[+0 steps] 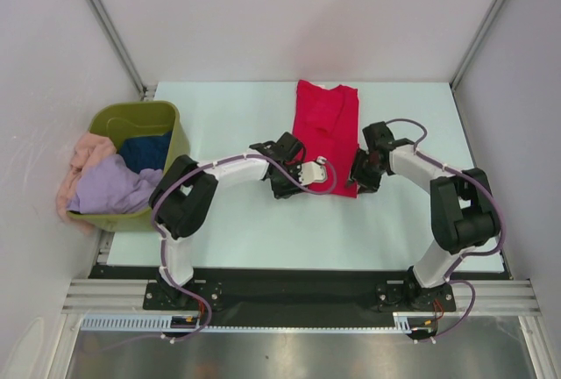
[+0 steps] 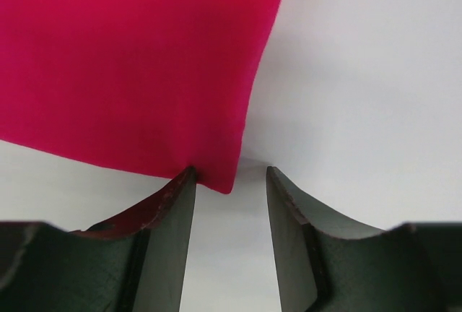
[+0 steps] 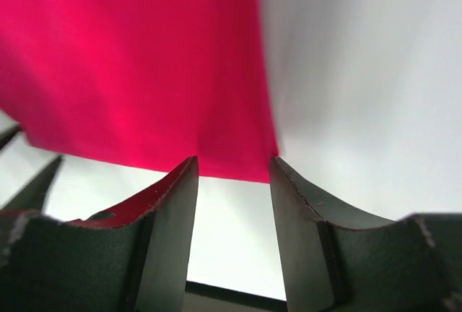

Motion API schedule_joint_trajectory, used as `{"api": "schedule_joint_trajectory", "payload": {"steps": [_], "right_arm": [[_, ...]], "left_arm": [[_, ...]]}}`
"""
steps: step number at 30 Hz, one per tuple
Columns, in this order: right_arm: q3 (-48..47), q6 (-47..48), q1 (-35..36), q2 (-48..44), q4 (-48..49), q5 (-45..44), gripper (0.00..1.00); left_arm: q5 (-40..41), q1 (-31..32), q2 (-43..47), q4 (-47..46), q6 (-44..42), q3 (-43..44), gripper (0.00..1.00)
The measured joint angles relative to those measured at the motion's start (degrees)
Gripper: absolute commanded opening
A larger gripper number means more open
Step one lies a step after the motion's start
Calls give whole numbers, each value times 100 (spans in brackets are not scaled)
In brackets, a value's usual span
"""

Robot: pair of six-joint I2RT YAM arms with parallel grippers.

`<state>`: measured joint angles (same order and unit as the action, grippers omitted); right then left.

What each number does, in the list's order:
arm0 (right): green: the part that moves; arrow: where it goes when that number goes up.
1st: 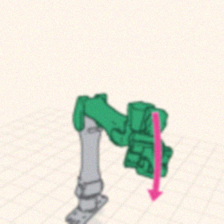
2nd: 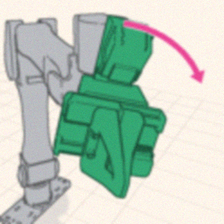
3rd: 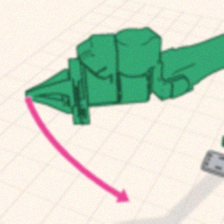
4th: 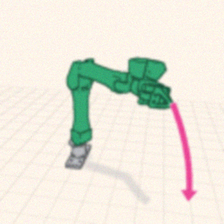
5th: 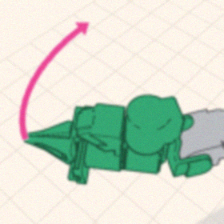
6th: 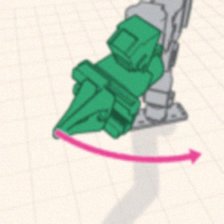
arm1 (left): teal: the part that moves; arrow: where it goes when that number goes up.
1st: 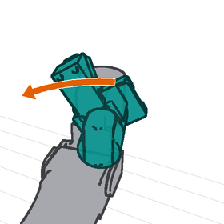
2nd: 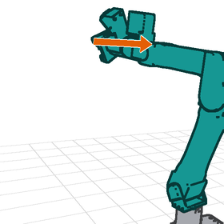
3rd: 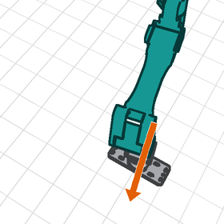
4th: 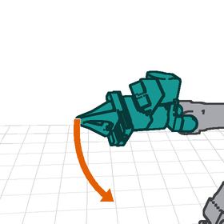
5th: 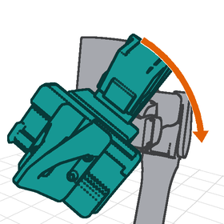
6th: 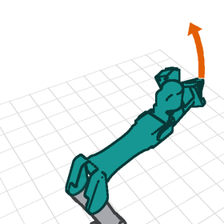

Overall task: Fold and stack the t-shirts
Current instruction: Fold the tshirt

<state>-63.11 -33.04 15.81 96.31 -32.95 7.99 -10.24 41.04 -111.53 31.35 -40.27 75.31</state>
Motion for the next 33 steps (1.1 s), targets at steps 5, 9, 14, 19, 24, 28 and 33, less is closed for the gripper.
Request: {"api": "schedule_joint_trajectory", "payload": {"steps": [5,9,14,19,24,28,33], "right_arm": [[472,-149,20,4,125,-85,45],[516,-208,20,111,317,-151,20],[726,-319,7,68,560,-144,0],[960,-328,44,-227,581,-122,0],[1362,-308,278,-1093,168,-61,0],[1788,-437,855,-2153,-483,0,0],[2306,-1193,2146,-3595,-1408,164,0]], "left_arm": [[61,39,11,-243,-22,-70,40],[109,52,11,-455,63,-125,7],[131,52,11,-597,284,-149,0],[-22,48,74,-422,560,-133,0],[-243,129,678,-35,684,-595,0],[-492,463,1462,702,671,-1080,0],[-988,898,2559,2013,448,-1403,0]]}}
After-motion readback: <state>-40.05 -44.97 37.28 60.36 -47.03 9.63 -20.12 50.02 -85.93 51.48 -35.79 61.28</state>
